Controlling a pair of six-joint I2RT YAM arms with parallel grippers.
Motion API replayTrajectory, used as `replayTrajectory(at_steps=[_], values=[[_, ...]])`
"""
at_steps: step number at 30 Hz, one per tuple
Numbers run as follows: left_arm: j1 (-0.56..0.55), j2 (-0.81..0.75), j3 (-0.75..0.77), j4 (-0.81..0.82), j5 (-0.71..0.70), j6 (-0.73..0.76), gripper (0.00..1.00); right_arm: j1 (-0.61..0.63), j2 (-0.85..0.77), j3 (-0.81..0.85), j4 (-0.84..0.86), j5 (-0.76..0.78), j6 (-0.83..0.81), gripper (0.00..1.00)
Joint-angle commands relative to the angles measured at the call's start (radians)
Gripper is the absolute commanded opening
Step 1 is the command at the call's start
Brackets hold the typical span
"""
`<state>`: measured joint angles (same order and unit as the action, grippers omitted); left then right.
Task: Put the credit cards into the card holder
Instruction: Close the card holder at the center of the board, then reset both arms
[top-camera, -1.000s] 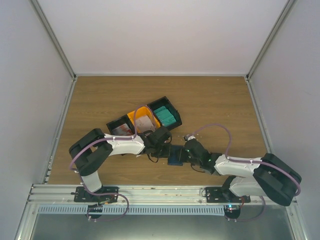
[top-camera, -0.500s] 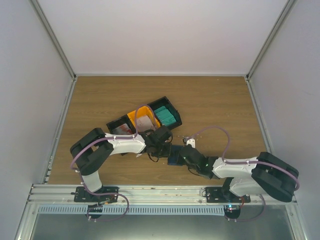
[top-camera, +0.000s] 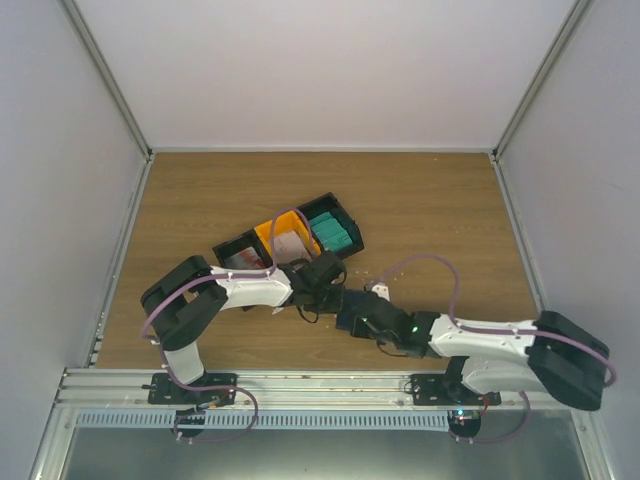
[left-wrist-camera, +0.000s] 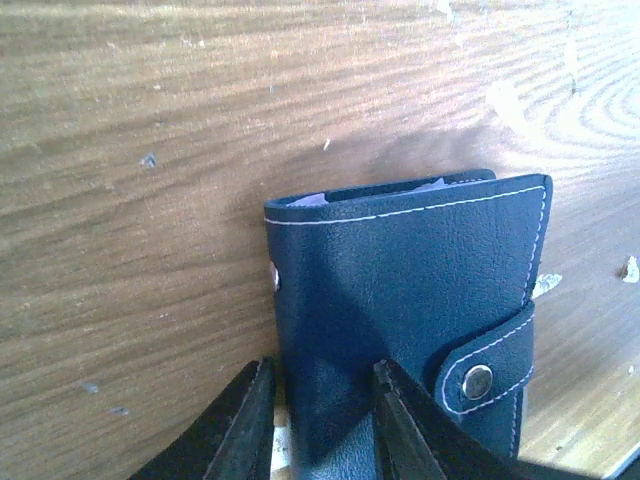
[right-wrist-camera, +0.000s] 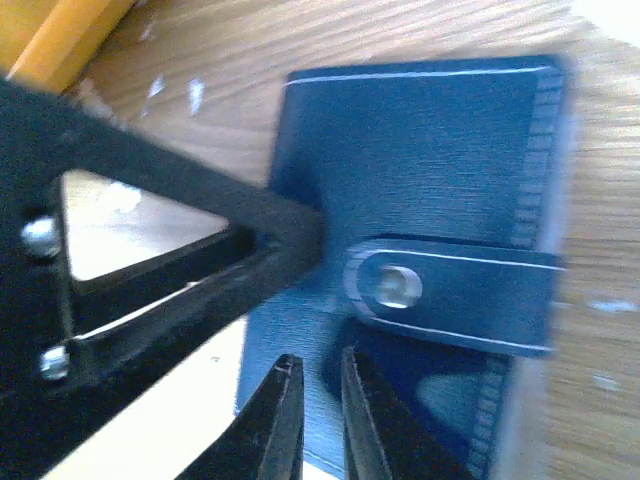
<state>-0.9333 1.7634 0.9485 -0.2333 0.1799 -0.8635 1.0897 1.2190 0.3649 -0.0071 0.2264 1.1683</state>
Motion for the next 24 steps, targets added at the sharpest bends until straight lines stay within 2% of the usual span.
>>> replayTrajectory(at_steps=[1,5,12,15,18,23,24], values=[[0.003,-0.033,-0.007,0.047,-0.079,0.035,0.32,-0.115,-0.133,0.060,-0.405,-0.102,-0.085,0.16],[0.010,-0.108,0.023,0.008,-0.102,0.070,0.39,-0.238,-0.202,0.198,-0.487,-0.095,-0.211,0.26],[0.028,-0.317,0.053,-0.080,-0.203,0.173,0.52,-0.313,-0.220,0.436,-0.688,0.052,-0.323,0.44],[0.040,-0.453,0.070,-0.149,-0.284,0.228,0.62,-0.326,-0.244,0.512,-0.751,0.130,-0.356,0.53],[0.057,-0.585,0.097,-0.222,-0.369,0.294,0.77,-0.333,-0.267,0.584,-0.798,0.195,-0.393,0.63],[0.068,-0.789,0.140,-0.299,-0.480,0.433,0.90,-0.337,-0.298,0.685,-0.859,0.290,-0.434,0.80],[0.068,-0.824,0.145,-0.313,-0.513,0.453,0.96,-0.337,-0.305,0.701,-0.870,0.304,-0.441,0.84]])
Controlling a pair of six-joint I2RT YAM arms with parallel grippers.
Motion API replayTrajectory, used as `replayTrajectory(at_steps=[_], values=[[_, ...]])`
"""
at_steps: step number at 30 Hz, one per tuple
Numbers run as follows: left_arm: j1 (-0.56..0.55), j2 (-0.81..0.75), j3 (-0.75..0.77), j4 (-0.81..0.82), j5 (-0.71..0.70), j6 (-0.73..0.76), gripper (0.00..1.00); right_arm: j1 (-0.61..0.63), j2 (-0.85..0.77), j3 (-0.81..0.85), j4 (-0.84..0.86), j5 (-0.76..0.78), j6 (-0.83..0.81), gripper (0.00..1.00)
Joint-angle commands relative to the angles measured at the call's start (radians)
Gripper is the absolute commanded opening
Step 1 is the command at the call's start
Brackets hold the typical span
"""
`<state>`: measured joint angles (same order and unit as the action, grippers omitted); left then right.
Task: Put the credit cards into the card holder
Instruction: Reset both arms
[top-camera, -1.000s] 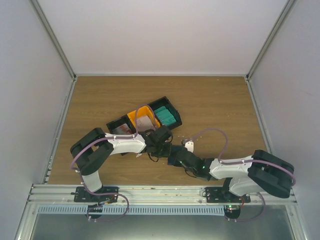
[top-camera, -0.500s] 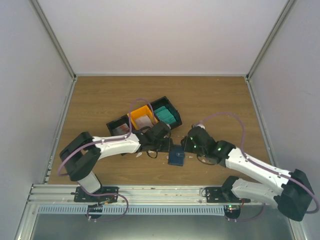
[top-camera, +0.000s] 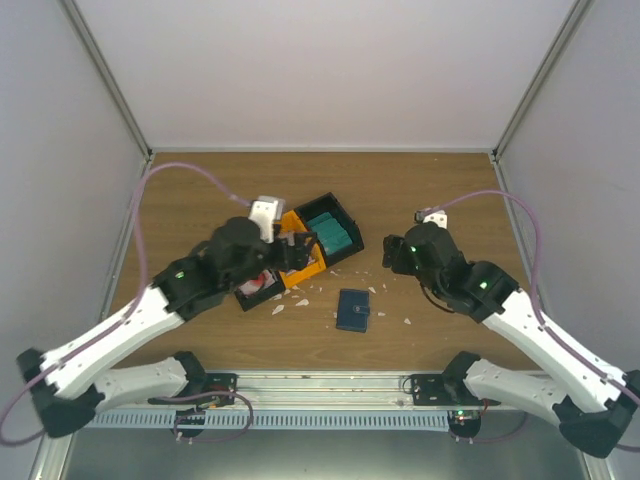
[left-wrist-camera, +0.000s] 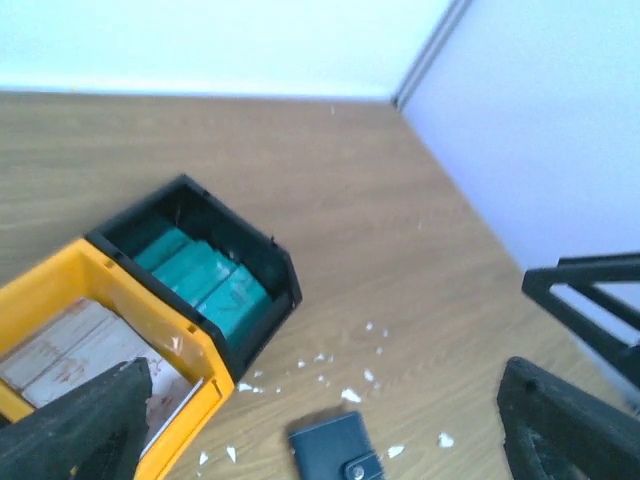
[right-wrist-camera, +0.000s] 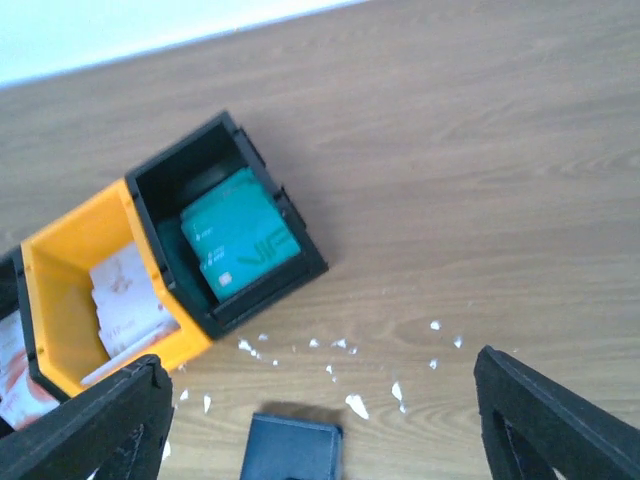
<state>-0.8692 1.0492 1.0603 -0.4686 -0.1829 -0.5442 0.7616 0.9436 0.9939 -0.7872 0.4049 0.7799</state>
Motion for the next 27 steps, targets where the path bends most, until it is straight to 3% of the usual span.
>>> replayTrajectory(at_steps=[1,4,13,20,27], values=[[0.004,-0.140,0.039,-0.091,-0.178,0.148,0.99,-0.008,-0.037,0.085,-0.097,0.141,-0.060,0.87],[0.004,-0.220,0.058,-0.144,-0.277,0.159,0.99,-0.009,-0.077,0.107,-0.115,0.192,-0.077,0.94],[0.004,-0.462,0.075,-0.224,-0.450,0.208,0.99,-0.008,-0.345,0.110,-0.118,0.336,-0.113,1.00],[0.004,-0.588,0.070,-0.221,-0.562,0.227,0.99,-0.008,-0.380,0.135,-0.155,0.378,-0.111,1.00],[0.004,-0.605,0.073,-0.220,-0.589,0.230,0.99,-0.008,-0.378,0.124,-0.145,0.377,-0.104,1.00]])
